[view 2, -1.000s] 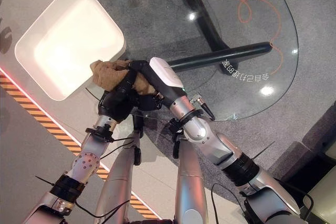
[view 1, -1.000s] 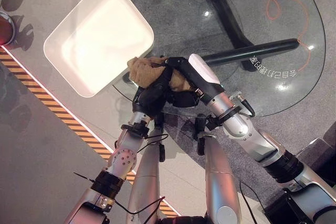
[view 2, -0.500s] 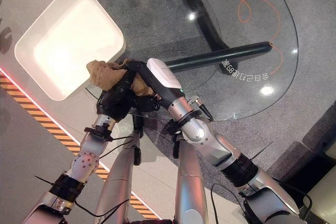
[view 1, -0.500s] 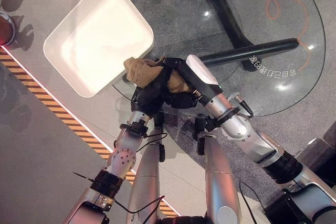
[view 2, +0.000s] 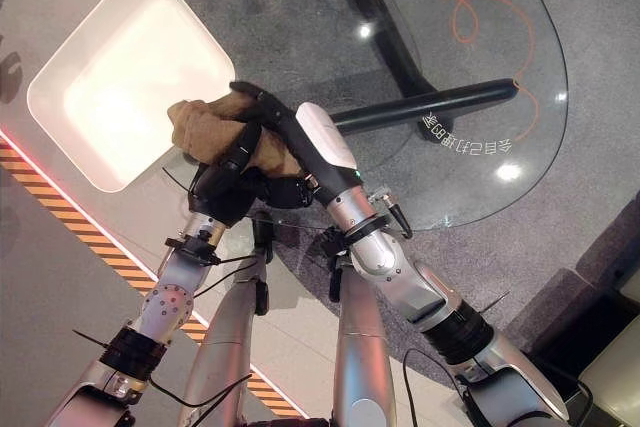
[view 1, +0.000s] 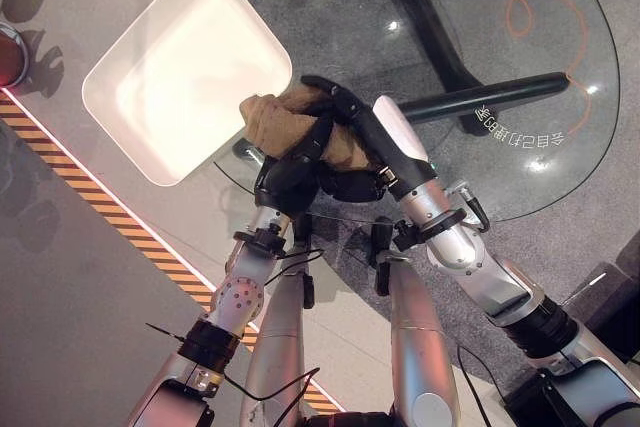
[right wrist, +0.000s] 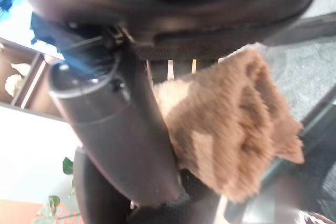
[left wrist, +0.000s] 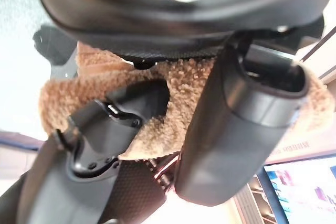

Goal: Wipe the table with a cloth and put it in the basket.

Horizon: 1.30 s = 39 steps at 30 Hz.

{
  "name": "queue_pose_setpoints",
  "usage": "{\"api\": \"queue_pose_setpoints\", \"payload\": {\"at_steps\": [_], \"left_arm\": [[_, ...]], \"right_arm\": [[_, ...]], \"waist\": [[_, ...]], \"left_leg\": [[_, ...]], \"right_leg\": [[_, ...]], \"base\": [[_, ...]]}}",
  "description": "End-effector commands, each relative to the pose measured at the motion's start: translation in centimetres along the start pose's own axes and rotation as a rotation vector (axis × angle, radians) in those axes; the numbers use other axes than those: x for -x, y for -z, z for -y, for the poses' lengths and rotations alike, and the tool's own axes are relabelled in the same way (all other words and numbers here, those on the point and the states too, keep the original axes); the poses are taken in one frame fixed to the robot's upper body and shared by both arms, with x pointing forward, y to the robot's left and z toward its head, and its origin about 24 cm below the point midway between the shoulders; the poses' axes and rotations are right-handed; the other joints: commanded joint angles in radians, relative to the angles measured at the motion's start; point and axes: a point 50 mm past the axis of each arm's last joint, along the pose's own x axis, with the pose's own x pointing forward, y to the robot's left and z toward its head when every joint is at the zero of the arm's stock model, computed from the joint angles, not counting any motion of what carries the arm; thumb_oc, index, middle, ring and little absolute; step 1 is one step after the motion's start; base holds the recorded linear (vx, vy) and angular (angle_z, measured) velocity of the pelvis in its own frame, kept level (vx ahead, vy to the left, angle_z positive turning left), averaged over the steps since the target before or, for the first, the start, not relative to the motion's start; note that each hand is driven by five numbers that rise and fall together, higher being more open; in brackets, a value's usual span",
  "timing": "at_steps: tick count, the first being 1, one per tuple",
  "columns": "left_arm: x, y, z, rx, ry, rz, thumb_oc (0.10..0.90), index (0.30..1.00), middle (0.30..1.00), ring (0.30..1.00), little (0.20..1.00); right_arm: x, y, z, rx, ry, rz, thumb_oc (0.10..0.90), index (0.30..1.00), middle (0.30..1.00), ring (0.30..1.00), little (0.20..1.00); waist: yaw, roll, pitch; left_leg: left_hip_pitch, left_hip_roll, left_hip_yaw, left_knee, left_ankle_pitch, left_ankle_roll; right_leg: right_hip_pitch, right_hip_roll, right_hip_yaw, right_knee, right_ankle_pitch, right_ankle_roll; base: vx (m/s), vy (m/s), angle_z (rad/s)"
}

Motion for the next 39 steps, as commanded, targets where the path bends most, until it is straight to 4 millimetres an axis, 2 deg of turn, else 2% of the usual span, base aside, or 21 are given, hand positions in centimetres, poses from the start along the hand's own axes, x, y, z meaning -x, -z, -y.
{"api": "queue_pose_setpoints", "payload": {"at_steps": [1, 15, 16, 17, 31, 39], "left_arm": [[-1.4, -0.6, 6.3, 0.048, 0.400, 0.065, 0.800, 0.900, 0.900, 0.900, 0.900], [-1.5, -0.9, 6.5, 0.060, 0.417, 0.088, 0.800, 0.900, 0.900, 0.900, 0.900], [-1.5, -1.0, 6.4, 0.062, 0.421, 0.098, 0.427, 0.580, 0.580, 0.580, 0.527], [-1.5, -1.1, 6.5, 0.070, 0.427, 0.110, 0.100, 0.300, 0.300, 0.300, 0.200], [-1.5, -1.5, 6.1, 0.069, 0.388, 0.160, 0.100, 0.300, 0.300, 0.300, 0.200], [-1.0, -2.7, 5.3, 0.027, 0.341, 0.230, 0.100, 0.300, 0.300, 0.300, 0.200]], "right_arm": [[-1.1, -7.1, 2.3, -0.087, 0.135, 0.389, 0.800, 0.900, 0.900, 0.900, 0.900], [-1.0, -7.3, 2.5, -0.133, 0.146, 0.398, 0.800, 0.900, 0.900, 0.900, 0.900], [-1.1, -7.3, 2.5, -0.134, 0.146, 0.398, 0.800, 0.900, 0.900, 0.900, 0.900], [-1.1, -7.3, 2.5, -0.134, 0.148, 0.398, 0.800, 0.900, 0.900, 0.900, 0.900], [-1.0, -7.3, 2.6, -0.130, 0.173, 0.401, 0.800, 0.900, 0.900, 0.900, 0.900], [-0.6, -6.8, 3.1, -0.139, 0.205, 0.372, 0.800, 0.900, 0.900, 0.900, 0.900]], "waist": [[-0.002, -0.026, -0.026], [-0.001, -0.029, -0.026], [0.000, -0.029, -0.026], [0.000, -0.030, -0.026], [0.001, -0.034, -0.026], [-0.001, -0.033, -0.026]], "left_leg": [[0.009, -0.073, 0.067, 0.147, -0.126, 0.089], [0.013, -0.072, 0.068, 0.144, -0.127, 0.090], [0.013, -0.073, 0.068, 0.143, -0.127, 0.090], [0.012, -0.073, 0.067, 0.143, -0.127, 0.090], [0.016, -0.073, 0.065, 0.138, -0.125, 0.088], [0.021, -0.071, 0.065, 0.137, -0.123, 0.085]], "right_leg": [[0.065, 0.105, 0.047, -0.268, 0.182, -0.005], [0.068, 0.104, 0.050, -0.271, 0.182, -0.004], [0.069, 0.104, 0.049, -0.272, 0.182, -0.005], [0.068, 0.104, 0.049, -0.272, 0.182, -0.006], [0.072, 0.107, 0.047, -0.273, 0.180, -0.007], [0.077, 0.109, 0.047, -0.272, 0.177, -0.008]], "base": [[0.00, 0.000, 0.00], [0.00, 0.000, 0.00], [0.00, 0.000, 0.00], [0.00, 0.000, 0.00], [0.00, 0.000, 0.00], [0.00, 0.000, 0.00]]}}
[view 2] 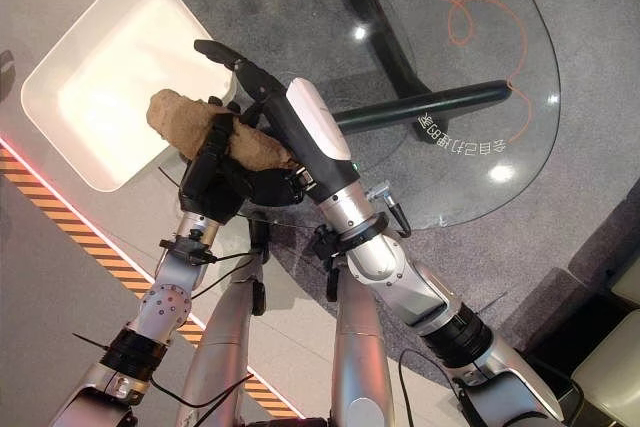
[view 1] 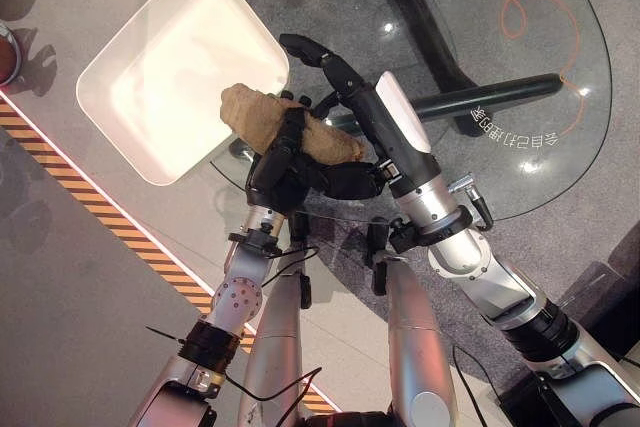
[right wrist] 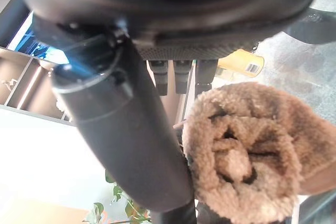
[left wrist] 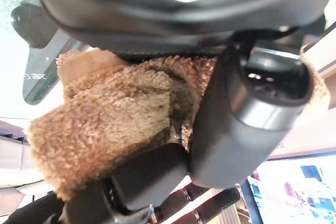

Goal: Wipe the table with a cloth and put it in the basket.

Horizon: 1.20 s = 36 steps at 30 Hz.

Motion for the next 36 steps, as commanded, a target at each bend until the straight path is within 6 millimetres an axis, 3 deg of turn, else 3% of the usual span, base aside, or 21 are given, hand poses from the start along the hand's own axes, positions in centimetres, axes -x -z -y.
{"api": "queue_pose_setpoints", "payload": {"at_steps": [1, 11, 23, 31, 36], "left_arm": [[-1.4, -1.4, 5.6, -0.009, 0.335, 0.147, 0.100, 0.300, 0.300, 0.300, 0.200], [0.0, -5.0, 3.8, -0.135, 0.233, 0.331, 0.100, 0.300, 0.300, 0.300, 0.200], [1.5, -7.1, 2.7, -0.203, 0.154, 0.425, 0.100, 0.300, 0.300, 0.300, 0.200], [1.4, -8.3, 2.7, -0.317, 0.119, 0.440, 0.100, 0.300, 0.300, 0.300, 0.200], [1.3, -10.5, 2.3, -0.507, -0.030, 0.536, 0.100, 0.300, 0.300, 0.300, 0.200]], "right_arm": [[-1.3, -3.8, 2.7, -0.045, 0.182, 0.212, 0.800, 0.900, 0.900, 0.900, 0.900], [0.5, -2.1, 4.1, 0.009, 0.293, 0.133, 0.800, 0.900, 0.900, 0.900, 0.900], [2.4, -1.5, 6.5, 0.100, 0.451, 0.111, 0.800, 0.900, 0.900, 0.900, 0.900], [2.4, -0.5, 6.4, 0.048, 0.386, 0.040, 0.800, 0.900, 0.900, 0.900, 0.900], [2.2, 1.5, 4.4, 0.024, 0.212, -0.096, 0.800, 0.900, 0.900, 0.900, 0.900]], "waist": [[0.012, -0.013, -0.027], [0.008, -0.002, -0.027], [0.001, 0.007, -0.027], [0.002, 0.007, -0.027], [0.003, 0.020, -0.027]], "left_leg": [[0.020, -0.072, 0.065, 0.133, -0.124, 0.085], [0.023, -0.070, 0.063, 0.134, -0.126, 0.082], [0.022, -0.069, 0.067, 0.135, -0.126, 0.085], [0.021, -0.067, 0.070, 0.132, -0.124, 0.083], [0.004, -0.068, 0.067, 0.140, -0.119, 0.078]], "right_leg": [[0.075, 0.109, 0.046, -0.275, 0.176, -0.007], [0.079, 0.109, 0.045, -0.271, 0.167, -0.010], [0.076, 0.111, 0.052, -0.264, 0.162, -0.010], [0.077, 0.111, 0.053, -0.267, 0.162, -0.010], [0.062, 0.103, 0.052, -0.265, 0.160, -0.012]], "base": [[0.00, 0.000, 0.00], [0.00, 0.000, 0.00], [0.00, 0.003, 0.00], [0.00, 0.000, 0.00], [0.01, 0.059, -0.02]]}}
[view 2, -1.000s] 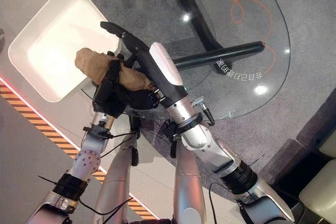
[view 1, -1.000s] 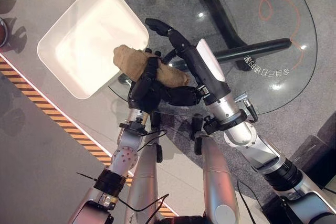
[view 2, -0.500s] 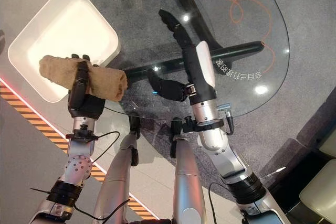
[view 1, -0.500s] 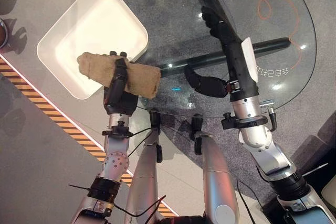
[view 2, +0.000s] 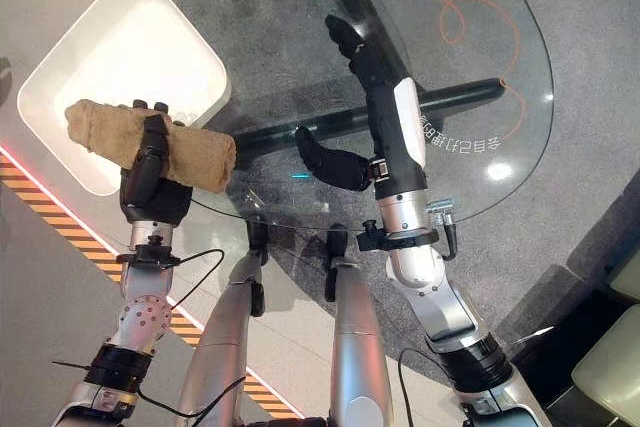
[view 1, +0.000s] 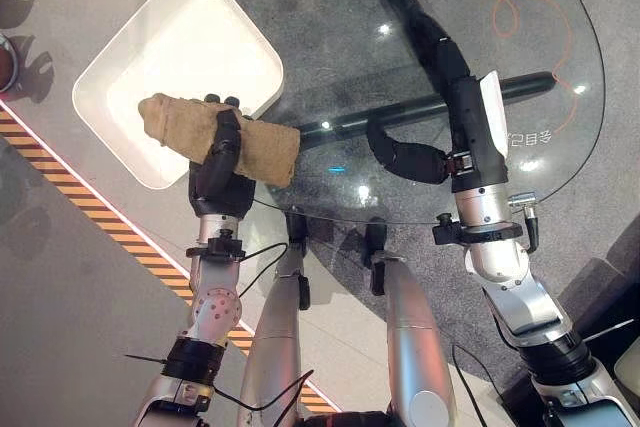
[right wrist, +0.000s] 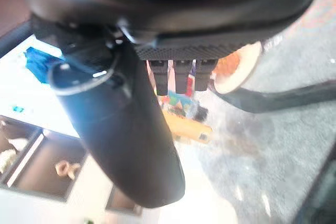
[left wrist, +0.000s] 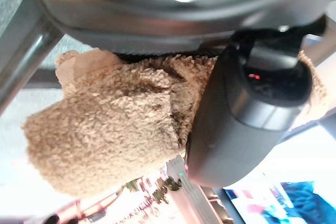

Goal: Wipe the table with a cloth and put it in the basket.

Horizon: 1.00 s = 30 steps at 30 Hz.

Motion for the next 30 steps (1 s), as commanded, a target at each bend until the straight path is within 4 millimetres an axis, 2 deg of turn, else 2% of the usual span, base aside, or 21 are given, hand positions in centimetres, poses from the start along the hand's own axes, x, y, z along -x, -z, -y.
{"api": "queue_pose_setpoints", "payload": {"at_steps": [1, 5, 8, 12, 17, 23, 30], "left_arm": [[-2.5, -5.8, 2.8, -0.199, 0.107, 0.311, 0.100, 0.300, 0.300, 0.300, 0.200], [-3.0, -7.2, 1.9, -0.393, -0.037, 0.379, 0.100, 0.300, 0.300, 0.300, 0.200], [-3.8, -8.3, 2.0, -0.558, -0.127, 0.434, 0.100, 0.300, 0.300, 0.300, 0.200], [-5.7, -9.6, 2.1, -0.711, -0.209, 0.481, 0.100, 0.300, 0.300, 0.300, 0.200], [-8.1, -11.0, 3.0, -0.944, -0.306, 0.552, 0.100, 0.300, 0.300, 0.300, 0.200], [-9.9, -12.4, 3.7, -1.072, -0.364, 0.618, 0.100, 0.300, 0.300, 0.300, 0.200], [-11.2, -12.9, 4.9, -1.162, -0.397, 0.682, 0.100, 0.300, 0.300, 0.300, 0.200]], "right_arm": [[-1.0, -1.8, 0.1, -0.036, -0.072, 0.088, 0.800, 0.900, 0.900, 0.900, 0.900], [-0.8, -0.3, -1.3, -0.034, -0.194, -0.008, 0.800, 0.900, 0.900, 0.900, 0.900], [-0.6, 1.1, -2.4, -0.049, -0.313, -0.116, 0.800, 0.900, 0.900, 0.900, 0.900], [-0.4, 3.3, -3.8, -0.064, -0.442, -0.256, 0.800, 0.900, 0.900, 0.900, 0.900], [-0.8, 4.5, -4.3, -0.072, -0.489, -0.340, 0.800, 0.900, 0.900, 0.900, 0.900], [-1.2, 5.2, -4.3, -0.057, -0.507, -0.380, 0.800, 0.900, 0.900, 0.900, 0.900], [-1.3, 5.6, -4.9, -0.060, -0.525, -0.409, 0.800, 0.900, 0.900, 0.900, 0.900]], "waist": [[0.003, 0.022, -0.027], [0.006, 0.030, -0.027], [0.009, 0.035, -0.027], [0.016, 0.037, -0.027], [0.015, 0.033, -0.027], [0.008, 0.031, -0.027], [0.002, 0.029, -0.027]], "left_leg": [[-0.008, -0.071, 0.054, 0.144, -0.117, 0.077], [-0.023, -0.073, 0.052, 0.149, -0.114, 0.074], [-0.039, -0.074, 0.053, 0.154, -0.111, 0.072], [-0.055, -0.074, 0.059, 0.155, -0.106, 0.071], [-0.083, -0.070, 0.071, 0.165, -0.106, 0.070], [-0.115, -0.067, 0.085, 0.181, -0.112, 0.072], [-0.139, -0.070, 0.096, 0.197, -0.125, 0.077]], "right_leg": [[0.061, 0.098, 0.038, -0.268, 0.158, -0.011], [0.048, 0.092, 0.036, -0.268, 0.155, -0.016], [0.034, 0.086, 0.037, -0.267, 0.154, -0.018], [0.018, 0.076, 0.031, -0.274, 0.157, -0.021], [-0.013, 0.068, 0.028, -0.277, 0.165, -0.020], [-0.050, 0.063, 0.032, -0.278, 0.178, -0.013], [-0.084, 0.059, 0.044, -0.276, 0.191, -0.003]], "base": [[0.01, 0.068, -0.04], [0.00, 0.079, -0.03], [0.00, 0.091, -0.03], [0.01, 0.085, 0.02], [0.02, 0.091, 0.02], [0.03, 0.080, 0.01], [0.03, 0.066, 0.02]]}}
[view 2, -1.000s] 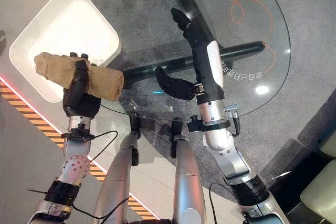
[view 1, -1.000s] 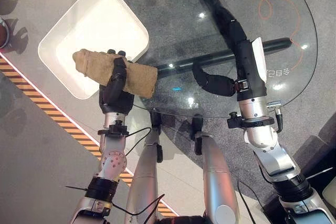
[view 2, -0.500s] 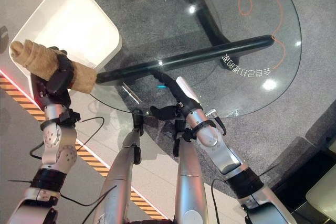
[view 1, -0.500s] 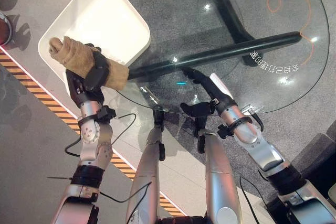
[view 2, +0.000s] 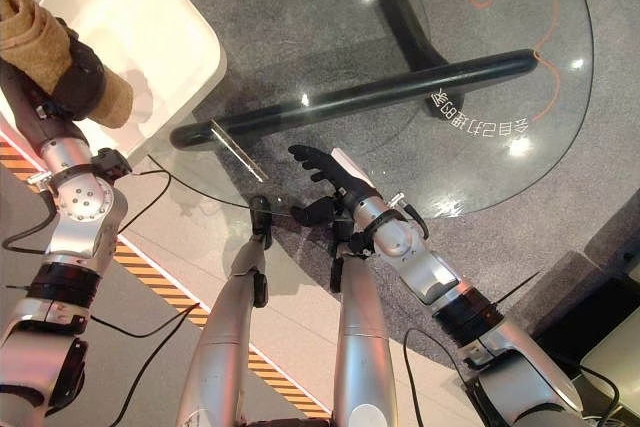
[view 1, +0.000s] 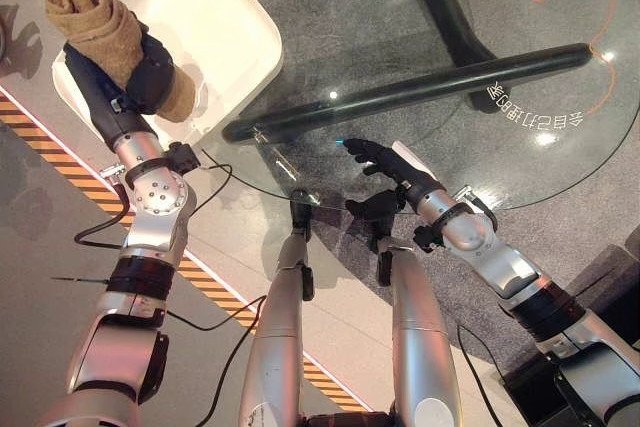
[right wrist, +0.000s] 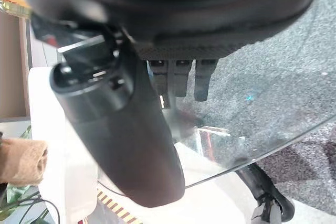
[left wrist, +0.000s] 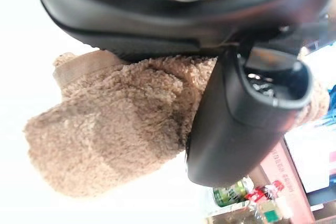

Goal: Wipe the table with a cloth and put it in the basket.

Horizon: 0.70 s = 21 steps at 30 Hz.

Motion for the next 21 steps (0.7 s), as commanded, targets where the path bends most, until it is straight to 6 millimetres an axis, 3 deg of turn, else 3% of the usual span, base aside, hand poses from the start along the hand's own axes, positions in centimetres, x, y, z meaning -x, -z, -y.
{"api": "queue_pose_setpoints", "payload": {"at_steps": [1, 6, 9, 14, 21], "left_arm": [[-3.5, -5.5, -1.5, -0.027, -0.124, 0.277, 0.100, 0.300, 0.300, 0.300, 0.200], [-5.2, -5.4, -1.3, -0.176, -0.118, 0.223, 0.100, 0.300, 0.300, 0.300, 0.200], [-6.5, -5.1, -1.6, -0.426, -0.109, 0.219, 0.100, 0.300, 0.300, 0.300, 0.200], [-7.6, -4.5, -2.4, -0.547, -0.137, 0.158, 0.100, 0.300, 0.300, 0.300, 0.200], [-8.1, -3.5, -3.1, -0.542, -0.165, 0.051, 0.100, 0.300, 0.300, 0.300, 0.200]], "right_arm": [[-0.2, -0.7, -0.9, -0.023, -0.036, 0.043, 0.800, 0.900, 0.900, 0.900, 0.900], [-0.6, -1.2, -0.5, -0.023, -0.035, 0.041, 0.800, 0.900, 0.900, 0.900, 0.900], [-0.9, -1.7, -0.2, -0.032, -0.042, 0.042, 0.800, 0.900, 0.900, 0.900, 0.900], [-0.8, -1.8, 0.4, -0.044, -0.032, 0.049, 0.800, 0.900, 0.900, 0.900, 0.900], [-0.8, -1.8, 0.3, -0.063, -0.019, 0.069, 0.800, 0.900, 0.900, 0.900, 0.900]], "waist": [[-0.014, 0.005, -0.027], [-0.020, 0.001, -0.027], [-0.030, -0.010, -0.027], [-0.046, -0.026, -0.027], [-0.057, -0.035, -0.027]], "left_leg": [[-0.040, -0.067, 0.087, 0.212, -0.144, 0.091], [-0.064, -0.066, 0.090, 0.219, -0.145, 0.089], [-0.090, -0.060, 0.099, 0.224, -0.143, 0.085], [-0.124, -0.050, 0.114, 0.224, -0.138, 0.081], [-0.175, -0.048, 0.111, 0.241, -0.143, 0.076]], "right_leg": [[0.028, 0.069, 0.041, -0.296, 0.194, 0.002], [0.000, 0.066, 0.042, -0.301, 0.209, 0.010], [-0.027, 0.067, 0.047, -0.305, 0.223, 0.017], [-0.067, 0.075, 0.052, -0.305, 0.238, 0.025], [-0.115, 0.077, 0.057, -0.295, 0.248, 0.033]], "base": [[0.02, 0.053, 0.02], [0.01, 0.036, 0.01], [-0.01, 0.037, 0.00], [0.00, 0.000, 0.00], [0.00, 0.000, 0.00]]}}
